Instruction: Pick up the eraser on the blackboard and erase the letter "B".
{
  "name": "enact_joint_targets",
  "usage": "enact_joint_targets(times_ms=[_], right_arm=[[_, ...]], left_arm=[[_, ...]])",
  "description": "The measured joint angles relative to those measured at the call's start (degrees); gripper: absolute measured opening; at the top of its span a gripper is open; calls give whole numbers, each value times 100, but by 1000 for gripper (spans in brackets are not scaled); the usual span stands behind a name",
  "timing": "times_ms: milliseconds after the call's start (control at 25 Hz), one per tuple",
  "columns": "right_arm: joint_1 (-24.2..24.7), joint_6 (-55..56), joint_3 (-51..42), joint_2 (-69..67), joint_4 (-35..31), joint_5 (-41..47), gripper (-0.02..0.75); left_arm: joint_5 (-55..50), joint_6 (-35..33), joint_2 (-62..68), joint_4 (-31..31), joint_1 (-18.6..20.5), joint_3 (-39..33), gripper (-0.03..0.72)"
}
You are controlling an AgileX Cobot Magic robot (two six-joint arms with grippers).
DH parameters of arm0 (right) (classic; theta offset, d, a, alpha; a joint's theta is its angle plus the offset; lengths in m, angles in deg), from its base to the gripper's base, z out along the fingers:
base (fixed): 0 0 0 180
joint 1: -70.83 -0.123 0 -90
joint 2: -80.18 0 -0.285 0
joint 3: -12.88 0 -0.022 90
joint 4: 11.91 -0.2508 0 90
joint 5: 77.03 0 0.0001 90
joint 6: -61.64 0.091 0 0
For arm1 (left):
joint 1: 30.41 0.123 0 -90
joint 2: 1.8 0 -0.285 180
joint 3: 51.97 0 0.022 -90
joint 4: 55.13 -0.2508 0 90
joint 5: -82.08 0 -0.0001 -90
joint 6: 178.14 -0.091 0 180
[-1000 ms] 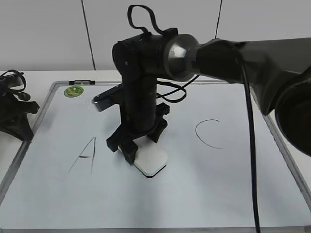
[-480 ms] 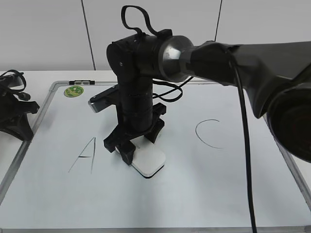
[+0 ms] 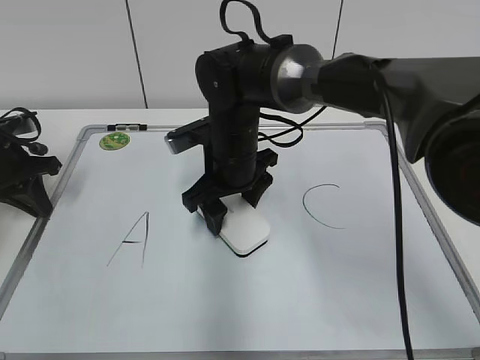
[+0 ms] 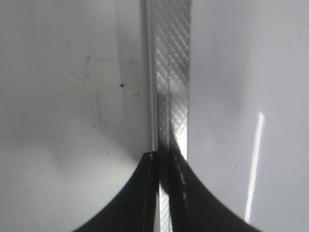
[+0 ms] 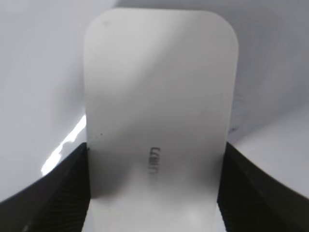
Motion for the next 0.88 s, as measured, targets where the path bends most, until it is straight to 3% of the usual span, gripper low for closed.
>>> enact_joint_targets(times_ms=[560,880], right_arm=[[591,202,297,-22,456,-13,528],[845,137,454,907,330,-51,527]], left_arm=[[0,0,0,13,0,0,28],[10,0,0,13,0,0,28]])
